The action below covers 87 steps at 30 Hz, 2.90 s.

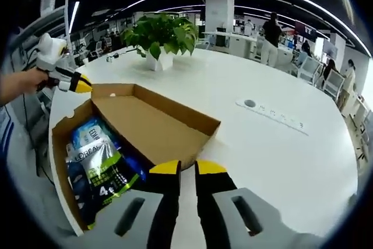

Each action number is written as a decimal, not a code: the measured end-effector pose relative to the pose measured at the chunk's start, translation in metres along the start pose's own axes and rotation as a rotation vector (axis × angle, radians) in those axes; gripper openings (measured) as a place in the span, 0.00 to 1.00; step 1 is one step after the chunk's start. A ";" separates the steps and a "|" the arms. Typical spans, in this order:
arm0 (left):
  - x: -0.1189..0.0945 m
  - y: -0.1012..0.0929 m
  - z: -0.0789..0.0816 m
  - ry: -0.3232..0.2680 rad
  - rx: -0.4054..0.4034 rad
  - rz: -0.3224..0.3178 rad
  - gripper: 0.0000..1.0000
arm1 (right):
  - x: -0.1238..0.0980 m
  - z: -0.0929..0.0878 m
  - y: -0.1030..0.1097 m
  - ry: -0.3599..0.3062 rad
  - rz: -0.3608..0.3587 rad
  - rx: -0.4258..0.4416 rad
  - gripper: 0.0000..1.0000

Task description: Operate the shoe box by opening the lid, removing the specified soft item, and placing it in the target area until the item is outside and the box remains undamaged.

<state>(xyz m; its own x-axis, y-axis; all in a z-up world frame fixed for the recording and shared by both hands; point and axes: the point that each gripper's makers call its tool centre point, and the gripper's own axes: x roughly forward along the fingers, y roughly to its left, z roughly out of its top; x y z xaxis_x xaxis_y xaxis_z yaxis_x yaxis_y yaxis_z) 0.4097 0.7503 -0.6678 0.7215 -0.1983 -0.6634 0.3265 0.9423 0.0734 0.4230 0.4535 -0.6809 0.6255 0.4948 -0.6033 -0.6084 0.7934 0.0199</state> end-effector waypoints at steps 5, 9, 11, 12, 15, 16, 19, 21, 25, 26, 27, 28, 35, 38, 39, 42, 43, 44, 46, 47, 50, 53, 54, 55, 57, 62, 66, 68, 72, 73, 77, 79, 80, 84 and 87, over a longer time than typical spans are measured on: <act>-0.011 -0.010 0.004 -0.021 0.017 -0.006 0.18 | -0.010 -0.002 0.007 -0.003 0.019 0.013 0.15; -0.019 -0.015 0.006 -0.029 0.026 -0.006 0.21 | -0.018 -0.006 0.011 -0.002 0.030 0.020 0.21; -0.021 -0.018 0.006 -0.030 0.026 -0.008 0.22 | -0.022 -0.008 0.013 -0.005 0.037 0.024 0.23; -0.022 -0.020 0.005 -0.028 0.025 -0.011 0.22 | -0.025 -0.010 0.015 -0.005 0.042 0.024 0.24; -0.026 -0.027 0.004 -0.027 0.025 -0.024 0.25 | -0.032 -0.014 0.019 -0.003 0.057 0.017 0.27; -0.026 -0.030 0.002 -0.024 0.032 -0.032 0.26 | -0.035 -0.016 0.021 -0.001 0.062 0.013 0.28; -0.027 -0.039 -0.004 -0.008 0.053 -0.050 0.29 | -0.041 -0.019 0.025 -0.004 0.076 0.015 0.29; -0.028 -0.045 -0.008 0.000 0.055 -0.063 0.29 | -0.045 -0.022 0.029 -0.005 0.087 0.023 0.31; -0.028 -0.057 -0.013 0.011 0.047 -0.100 0.29 | -0.052 -0.025 0.035 -0.009 0.100 0.026 0.34; -0.027 -0.061 -0.014 0.014 0.042 -0.115 0.29 | -0.054 -0.025 0.036 -0.010 0.101 0.025 0.34; -0.027 -0.066 -0.016 0.020 0.039 -0.134 0.29 | -0.055 -0.026 0.038 -0.014 0.106 0.025 0.36; -0.027 -0.070 -0.017 0.022 0.035 -0.146 0.29 | -0.056 -0.026 0.040 -0.015 0.112 0.028 0.37; -0.027 -0.093 -0.026 0.052 -0.005 -0.242 0.34 | -0.066 -0.031 0.050 -0.019 0.131 0.013 0.41; -0.026 -0.101 -0.033 0.071 -0.011 -0.272 0.34 | -0.069 -0.032 0.051 -0.028 0.135 0.026 0.42; -0.026 -0.103 -0.034 0.077 -0.012 -0.279 0.34 | -0.070 -0.033 0.052 -0.029 0.136 0.027 0.42; -0.026 -0.113 -0.041 0.103 -0.042 -0.318 0.34 | -0.073 -0.034 0.055 -0.034 0.144 0.033 0.42; -0.026 -0.115 -0.043 0.112 -0.053 -0.329 0.34 | -0.074 -0.034 0.056 -0.037 0.149 0.036 0.43; -0.026 -0.117 -0.046 0.124 -0.061 -0.339 0.34 | -0.075 -0.034 0.057 -0.038 0.152 0.039 0.43; -0.025 -0.122 -0.049 0.134 -0.064 -0.357 0.34 | -0.076 -0.035 0.059 -0.039 0.157 0.040 0.44; -0.025 -0.126 -0.052 0.146 -0.073 -0.369 0.34 | -0.077 -0.035 0.060 -0.040 0.159 0.039 0.44; -0.026 -0.133 -0.056 0.165 -0.092 -0.395 0.34 | -0.079 -0.035 0.063 -0.045 0.165 0.034 0.45; -0.025 -0.140 -0.061 0.185 -0.127 -0.422 0.34 | -0.081 -0.035 0.064 -0.051 0.168 0.029 0.45; -0.025 -0.143 -0.062 0.194 -0.139 -0.434 0.34 | -0.082 -0.035 0.064 -0.053 0.168 0.029 0.46; -0.025 -0.145 -0.064 0.203 -0.148 -0.441 0.34 | -0.082 -0.035 0.065 -0.055 0.169 0.030 0.46; -0.025 -0.149 -0.068 0.224 -0.165 -0.455 0.34 | -0.083 -0.036 0.065 -0.056 0.169 0.031 0.46; -0.023 -0.156 -0.073 0.260 -0.189 -0.480 0.33 | -0.084 -0.039 0.067 -0.055 0.170 0.031 0.45; -0.022 -0.162 -0.077 0.288 -0.214 -0.507 0.31 | -0.086 -0.039 0.069 -0.064 0.179 0.028 0.45; -0.021 -0.165 -0.078 0.297 -0.229 -0.519 0.30 | -0.086 -0.039 0.070 -0.068 0.182 0.027 0.45; -0.020 -0.174 -0.081 0.327 -0.276 -0.561 0.27 | -0.086 -0.039 0.071 -0.072 0.184 0.032 0.45; -0.018 -0.175 -0.081 0.324 -0.284 -0.567 0.26 | -0.086 -0.039 0.071 -0.071 0.184 0.034 0.45; -0.017 -0.180 -0.078 0.328 -0.353 -0.595 0.24 | -0.087 -0.041 0.072 -0.069 0.190 0.044 0.45; -0.017 -0.182 -0.078 0.335 -0.375 -0.608 0.22 | -0.086 -0.043 0.073 -0.066 0.194 0.048 0.44; -0.019 -0.185 -0.077 0.338 -0.400 -0.619 0.20 | -0.086 -0.044 0.074 -0.063 0.196 0.049 0.44; -0.019 -0.185 -0.076 0.333 -0.429 -0.621 0.16 | -0.084 -0.048 0.078 -0.051 0.207 0.055 0.43; -0.019 -0.182 -0.073 0.316 -0.440 -0.618 0.06 | -0.082 -0.050 0.082 -0.042 0.216 0.055 0.42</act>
<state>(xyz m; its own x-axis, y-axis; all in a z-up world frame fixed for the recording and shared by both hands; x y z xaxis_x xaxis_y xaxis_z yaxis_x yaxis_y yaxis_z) 0.2916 0.6020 -0.7232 0.2628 -0.6929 -0.6714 0.2918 0.7204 -0.6292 0.2976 0.4597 -0.6693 0.5041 0.6684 -0.5469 -0.7033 0.6852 0.1891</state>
